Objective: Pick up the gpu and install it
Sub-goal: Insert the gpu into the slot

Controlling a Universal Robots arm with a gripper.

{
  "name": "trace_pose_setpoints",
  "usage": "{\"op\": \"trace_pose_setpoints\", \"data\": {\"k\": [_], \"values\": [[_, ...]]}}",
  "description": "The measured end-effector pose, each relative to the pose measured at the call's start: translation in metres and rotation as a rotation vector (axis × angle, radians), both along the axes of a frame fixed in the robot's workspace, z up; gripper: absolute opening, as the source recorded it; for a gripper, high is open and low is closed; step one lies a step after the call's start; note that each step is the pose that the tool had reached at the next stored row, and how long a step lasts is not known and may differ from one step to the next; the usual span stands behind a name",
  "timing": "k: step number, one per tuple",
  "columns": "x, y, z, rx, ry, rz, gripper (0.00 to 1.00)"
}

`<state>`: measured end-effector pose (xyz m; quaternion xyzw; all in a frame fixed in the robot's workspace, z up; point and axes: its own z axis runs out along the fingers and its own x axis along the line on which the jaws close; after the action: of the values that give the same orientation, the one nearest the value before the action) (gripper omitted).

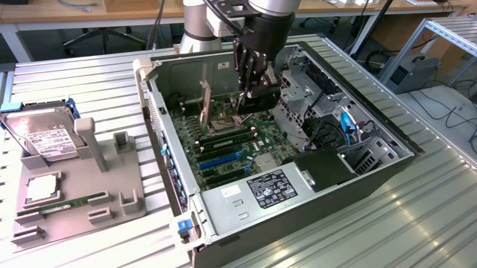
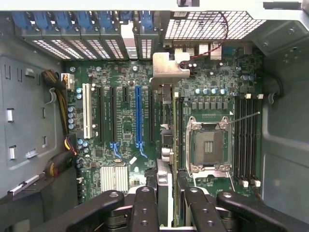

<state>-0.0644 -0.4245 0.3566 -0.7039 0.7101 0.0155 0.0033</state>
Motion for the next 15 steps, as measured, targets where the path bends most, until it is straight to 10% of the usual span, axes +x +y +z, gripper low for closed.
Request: {"op": "trace_pose_setpoints", "data": {"k": [15], "values": [[0.0,-0.0048,-0.0009,0.0,0.0,0.0,0.27]]}}
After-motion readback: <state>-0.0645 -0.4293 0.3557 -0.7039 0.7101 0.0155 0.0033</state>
